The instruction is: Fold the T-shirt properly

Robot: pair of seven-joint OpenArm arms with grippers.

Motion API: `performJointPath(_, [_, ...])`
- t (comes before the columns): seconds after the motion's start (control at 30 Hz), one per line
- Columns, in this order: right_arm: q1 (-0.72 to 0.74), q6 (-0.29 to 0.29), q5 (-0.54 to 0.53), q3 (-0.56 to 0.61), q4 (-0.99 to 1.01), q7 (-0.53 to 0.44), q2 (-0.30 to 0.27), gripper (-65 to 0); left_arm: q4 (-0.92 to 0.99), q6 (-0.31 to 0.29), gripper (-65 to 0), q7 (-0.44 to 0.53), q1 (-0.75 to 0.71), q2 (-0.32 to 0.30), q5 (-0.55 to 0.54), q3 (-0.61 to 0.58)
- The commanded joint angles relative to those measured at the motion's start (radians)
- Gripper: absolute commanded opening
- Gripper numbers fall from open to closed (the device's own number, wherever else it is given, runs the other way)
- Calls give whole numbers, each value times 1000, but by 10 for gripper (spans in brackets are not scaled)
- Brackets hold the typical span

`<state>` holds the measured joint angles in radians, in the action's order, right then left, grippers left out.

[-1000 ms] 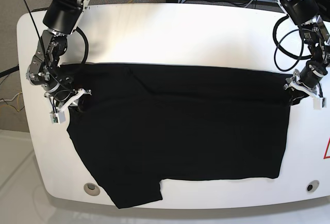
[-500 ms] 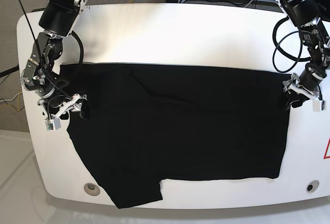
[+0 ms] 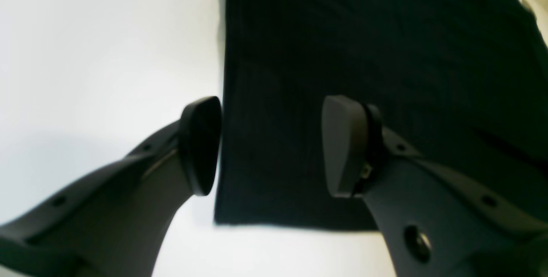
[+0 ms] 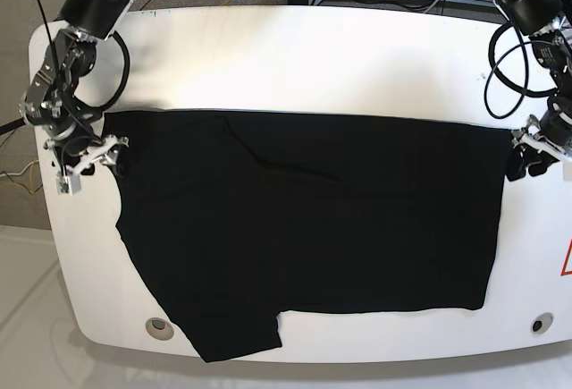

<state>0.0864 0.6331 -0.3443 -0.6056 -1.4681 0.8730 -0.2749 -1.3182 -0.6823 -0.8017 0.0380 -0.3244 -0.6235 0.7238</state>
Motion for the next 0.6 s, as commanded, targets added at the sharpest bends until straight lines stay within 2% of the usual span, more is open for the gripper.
performJointPath(0.0, [-12,8,-17,-35,-61,-19,-14,-198,-49,-16,-318,14,-4,-23,-21,10])
performJointPath(0.3, [-92,23,-31,-123,-77,-21,-6,-200,-108,-14,-305,20,-52,-17,-3,11])
performJointPath(0.57, [-123,43,-14,-119,-43,-29,3,-191,-173,1,-296,52,-156,-9,64,2])
